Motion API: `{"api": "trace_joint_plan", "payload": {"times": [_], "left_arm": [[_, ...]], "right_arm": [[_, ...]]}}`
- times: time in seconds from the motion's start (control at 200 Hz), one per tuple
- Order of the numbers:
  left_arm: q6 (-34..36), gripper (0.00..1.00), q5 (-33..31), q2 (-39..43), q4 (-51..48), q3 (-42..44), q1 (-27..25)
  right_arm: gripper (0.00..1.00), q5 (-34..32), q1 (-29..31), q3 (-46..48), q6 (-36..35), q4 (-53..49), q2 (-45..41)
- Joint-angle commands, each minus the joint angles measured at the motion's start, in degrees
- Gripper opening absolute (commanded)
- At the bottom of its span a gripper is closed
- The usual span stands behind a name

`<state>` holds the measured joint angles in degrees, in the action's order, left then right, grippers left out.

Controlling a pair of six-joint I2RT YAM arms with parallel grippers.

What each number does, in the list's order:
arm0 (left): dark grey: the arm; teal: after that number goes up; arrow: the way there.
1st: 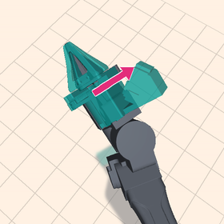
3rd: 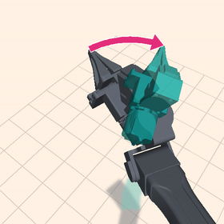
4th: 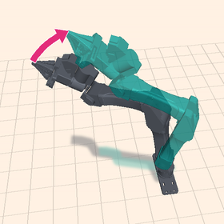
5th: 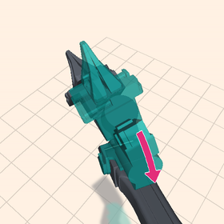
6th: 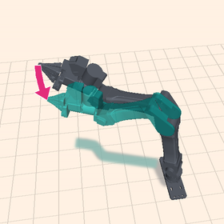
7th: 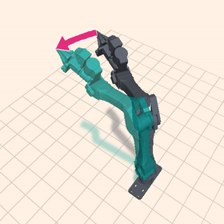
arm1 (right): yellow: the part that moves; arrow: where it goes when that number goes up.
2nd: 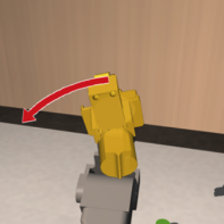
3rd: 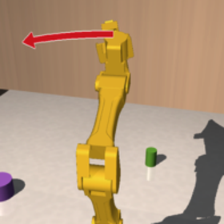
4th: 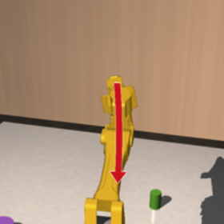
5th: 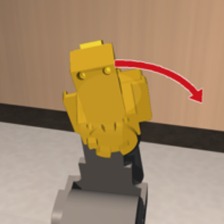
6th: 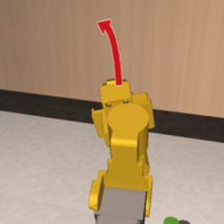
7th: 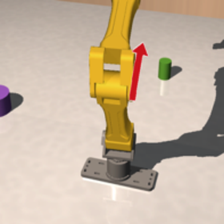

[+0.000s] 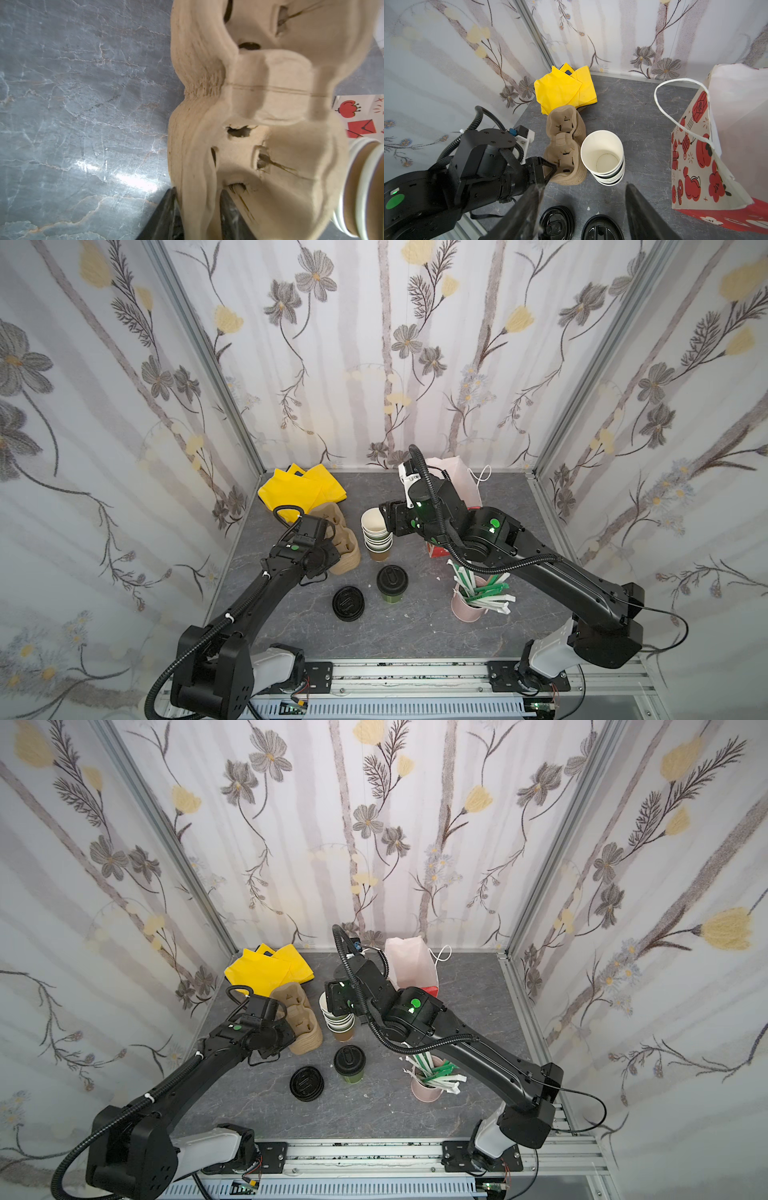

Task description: Pack the takeout coffee

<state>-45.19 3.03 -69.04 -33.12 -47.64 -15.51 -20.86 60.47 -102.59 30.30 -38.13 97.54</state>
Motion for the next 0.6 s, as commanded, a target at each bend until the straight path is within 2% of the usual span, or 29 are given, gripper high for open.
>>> {"api": "trace_joint_plan", "payload": {"times": [0.0, 0.06, 0.2, 0.335, 0.465, 0.595], "left_arm": [[-2.93, 0.43, -1.93, 2.05, -0.44, -0.26, 0.06], [-3.28, 0.48, -2.04, 2.88, -0.74, -1.39, 0.05], [-4.28, 0.51, -3.46, 5.3, -3.39, -5.07, 0.43], [-3.86, 0.52, -4.72, 8.39, -7.29, -8.87, 3.87], [-3.93, 0.54, -5.99, 12.19, -9.6, -10.9, 8.75], [-4.38, 0.56, -9.24, 17.16, -10.64, -11.32, 11.82]], "right_arm": [[0.66, 1.19, -0.08, 1.18, -0.75, 2.82, -0.84], [0.66, 2.08, -0.09, 1.16, -1.26, 3.16, -0.75], [0.66, 4.93, -0.09, 0.34, -1.22, 3.17, 0.05], [0.65, 8.2, -0.06, -1.83, 1.78, 2.46, 2.34], [0.65, 11.33, 0.57, -6.18, 4.06, 2.35, 7.58], [0.65, 13.22, 1.45, -15.97, 4.28, 0.26, 16.31]]}}
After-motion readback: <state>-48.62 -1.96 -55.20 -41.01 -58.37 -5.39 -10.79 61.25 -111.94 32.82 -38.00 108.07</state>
